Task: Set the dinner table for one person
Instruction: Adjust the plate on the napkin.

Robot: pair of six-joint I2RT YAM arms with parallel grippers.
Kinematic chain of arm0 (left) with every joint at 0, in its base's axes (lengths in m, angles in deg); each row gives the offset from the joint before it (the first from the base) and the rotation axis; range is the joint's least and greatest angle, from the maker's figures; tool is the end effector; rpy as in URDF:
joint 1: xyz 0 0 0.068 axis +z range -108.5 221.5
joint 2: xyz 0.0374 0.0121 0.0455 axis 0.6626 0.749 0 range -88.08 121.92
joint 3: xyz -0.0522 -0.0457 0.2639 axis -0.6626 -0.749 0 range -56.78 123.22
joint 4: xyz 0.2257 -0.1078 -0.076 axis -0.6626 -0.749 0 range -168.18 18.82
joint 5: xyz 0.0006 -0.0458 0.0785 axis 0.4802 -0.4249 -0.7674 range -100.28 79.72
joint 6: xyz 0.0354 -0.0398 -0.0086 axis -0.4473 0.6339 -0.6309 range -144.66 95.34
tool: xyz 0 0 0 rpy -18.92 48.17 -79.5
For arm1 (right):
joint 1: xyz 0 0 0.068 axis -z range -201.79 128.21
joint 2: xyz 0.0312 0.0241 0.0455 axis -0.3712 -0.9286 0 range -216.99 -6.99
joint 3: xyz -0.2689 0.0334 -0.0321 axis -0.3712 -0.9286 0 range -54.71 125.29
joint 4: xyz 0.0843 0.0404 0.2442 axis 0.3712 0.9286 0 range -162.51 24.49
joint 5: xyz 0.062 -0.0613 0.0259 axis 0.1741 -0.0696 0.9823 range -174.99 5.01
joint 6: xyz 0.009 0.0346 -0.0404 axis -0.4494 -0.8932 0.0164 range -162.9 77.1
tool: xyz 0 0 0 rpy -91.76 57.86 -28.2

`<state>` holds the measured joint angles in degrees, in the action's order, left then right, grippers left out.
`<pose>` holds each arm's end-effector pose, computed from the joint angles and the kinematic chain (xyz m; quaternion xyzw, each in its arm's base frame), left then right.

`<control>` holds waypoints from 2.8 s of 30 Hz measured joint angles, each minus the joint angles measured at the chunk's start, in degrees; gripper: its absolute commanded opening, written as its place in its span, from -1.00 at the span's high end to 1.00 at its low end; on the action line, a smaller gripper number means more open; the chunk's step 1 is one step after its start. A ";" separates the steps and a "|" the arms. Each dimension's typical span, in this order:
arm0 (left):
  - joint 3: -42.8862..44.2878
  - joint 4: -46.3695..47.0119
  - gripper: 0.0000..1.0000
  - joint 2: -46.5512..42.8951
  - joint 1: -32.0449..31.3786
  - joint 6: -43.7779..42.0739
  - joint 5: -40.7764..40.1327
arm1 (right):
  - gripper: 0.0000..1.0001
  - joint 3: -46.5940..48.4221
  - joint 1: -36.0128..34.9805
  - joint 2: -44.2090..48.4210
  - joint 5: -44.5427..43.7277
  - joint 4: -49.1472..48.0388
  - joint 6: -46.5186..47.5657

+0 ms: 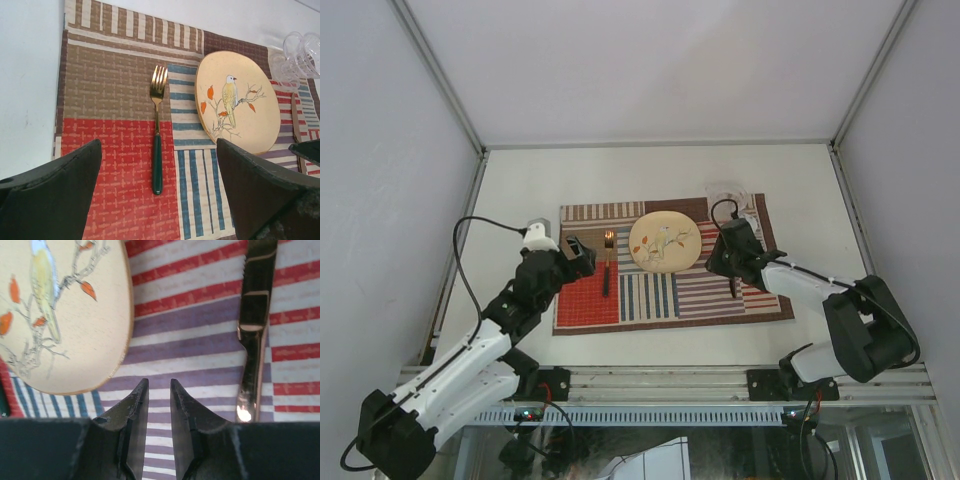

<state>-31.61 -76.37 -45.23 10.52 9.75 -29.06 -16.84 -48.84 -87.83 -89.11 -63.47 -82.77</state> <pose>0.1579 -0.0815 0.2340 -0.1148 0.8190 -0.1803 0.5325 0.2378 0.1185 0.1648 0.1172 0.9377 0.1510 0.2901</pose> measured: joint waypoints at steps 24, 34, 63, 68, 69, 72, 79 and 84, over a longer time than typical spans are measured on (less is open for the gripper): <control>-0.11 7.65 -0.95 10.54 0.04 1.22 1.77 | 0.54 3.02 0.76 -7.06 2.80 -7.80 -2.56; -0.11 9.51 -0.94 12.24 0.04 1.66 2.69 | 0.54 4.83 0.74 -7.04 3.13 -8.20 -2.51; -0.11 9.75 -0.94 11.13 0.15 1.60 2.58 | 1.00 7.63 -1.60 -11.34 2.67 -9.20 -2.36; -0.11 9.77 -0.94 11.17 0.15 1.62 2.60 | 1.00 7.63 -1.73 -11.32 2.01 -8.59 -2.27; -0.11 9.77 -0.94 11.15 0.15 1.62 2.60 | 1.00 7.63 -1.81 -11.30 1.86 -8.39 -2.25; -0.11 9.77 -0.94 11.15 0.15 1.64 2.60 | 0.98 7.63 -1.99 -10.93 1.46 -7.87 -2.05; -0.11 9.84 -0.94 11.21 0.15 1.64 2.64 | 0.64 7.63 -1.99 -9.33 0.90 -6.25 -1.33; -0.11 10.80 -0.95 13.60 0.17 1.64 2.99 | 0.62 7.63 -1.99 -7.63 -0.61 -4.22 -0.81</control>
<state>-31.72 -65.58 -31.64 10.69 11.39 -26.07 -9.22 -50.83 -95.46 -89.72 -67.69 -83.58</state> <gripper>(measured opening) 0.972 0.183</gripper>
